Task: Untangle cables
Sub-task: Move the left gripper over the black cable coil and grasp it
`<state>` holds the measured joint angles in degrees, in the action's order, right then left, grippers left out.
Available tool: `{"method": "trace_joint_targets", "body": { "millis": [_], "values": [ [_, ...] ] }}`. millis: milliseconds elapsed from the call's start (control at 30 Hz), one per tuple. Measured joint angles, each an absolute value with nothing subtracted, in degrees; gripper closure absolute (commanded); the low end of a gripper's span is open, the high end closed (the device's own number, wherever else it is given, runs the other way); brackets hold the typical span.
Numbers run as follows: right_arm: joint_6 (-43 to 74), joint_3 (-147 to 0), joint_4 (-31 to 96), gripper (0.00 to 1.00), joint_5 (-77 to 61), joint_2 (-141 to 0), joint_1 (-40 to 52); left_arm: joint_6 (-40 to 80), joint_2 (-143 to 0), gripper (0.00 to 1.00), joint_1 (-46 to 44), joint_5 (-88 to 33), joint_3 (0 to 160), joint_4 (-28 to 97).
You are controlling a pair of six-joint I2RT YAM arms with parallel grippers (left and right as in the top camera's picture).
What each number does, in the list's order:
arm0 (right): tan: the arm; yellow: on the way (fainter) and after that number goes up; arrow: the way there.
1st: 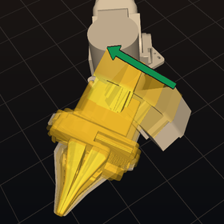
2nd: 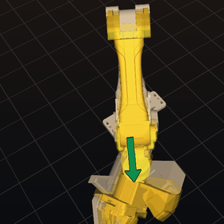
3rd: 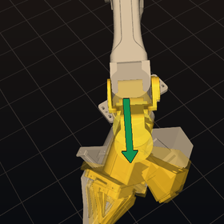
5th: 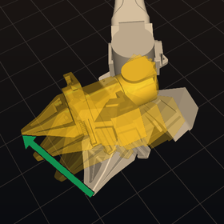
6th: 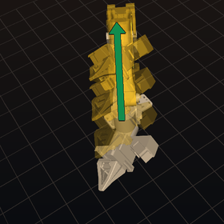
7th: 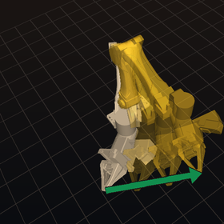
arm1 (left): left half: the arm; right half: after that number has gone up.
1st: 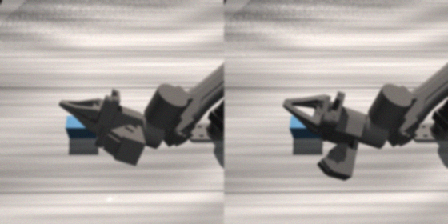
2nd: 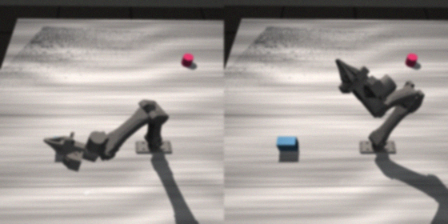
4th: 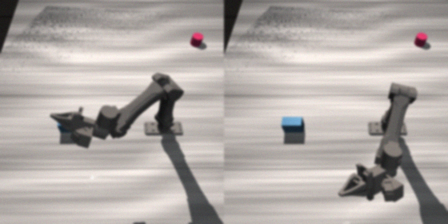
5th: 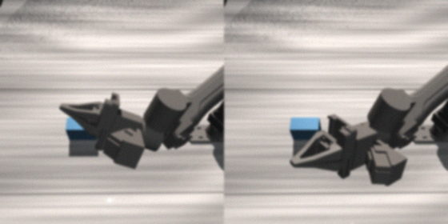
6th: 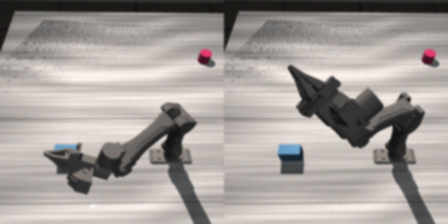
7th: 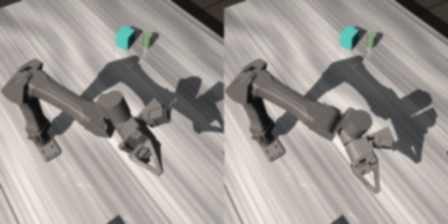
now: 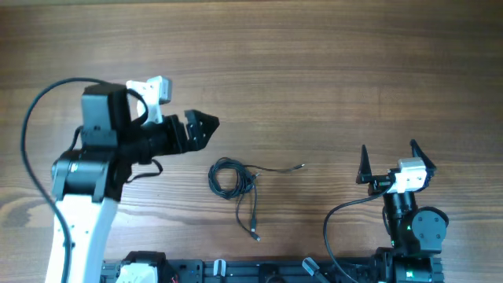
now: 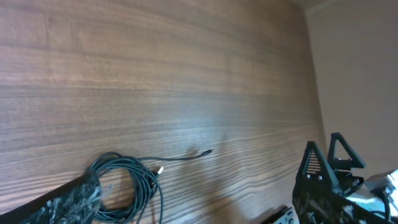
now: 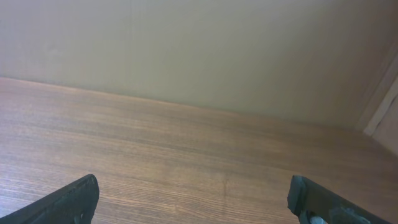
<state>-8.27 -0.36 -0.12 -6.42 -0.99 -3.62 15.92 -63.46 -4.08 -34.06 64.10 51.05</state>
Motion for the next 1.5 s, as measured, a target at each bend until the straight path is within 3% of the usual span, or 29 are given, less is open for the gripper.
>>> {"method": "trace_joint_targets", "body": {
  "millis": [167,333,433,900,1267,1433,1500],
  "values": [
    [-8.27,-0.36,-0.12,0.0,-6.42,-0.99,-3.62,22.59,-68.69,0.01,-4.14,-30.48,64.25,54.08],
    [-8.27,-0.36,-0.12,0.0,-6.42,-0.99,-3.62,35.4,-73.58,0.25,-4.14,-18.92,64.23,63.07],
    [-8.27,-0.36,-0.12,0.0,-6.44,-0.99,-3.62,40.95,-75.61,0.28,-4.71,-14.9,64.25,65.54],
    [-8.27,-0.36,-0.12,0.0,-6.42,-0.99,-3.62,62.61,-86.85,0.35,-23.22,-2.9,64.25,67.79],
    [-8.27,-0.36,-0.12,0.0,-6.42,-0.99,-3.62,75.59,-91.31,0.39,-28.38,-1.52,64.05,67.07],
    [-8.27,-0.36,-0.12,0.0,-6.42,-0.99,-3.62,81.78,-91.53,0.37,-31.66,-1.52,59.53,63.75],
    [-8.27,-0.36,-0.12,0.0,-6.42,-0.99,-3.62,83.64,-91.57,0.3,-32.27,-1.52,57.32,62.19]
  ]
}}
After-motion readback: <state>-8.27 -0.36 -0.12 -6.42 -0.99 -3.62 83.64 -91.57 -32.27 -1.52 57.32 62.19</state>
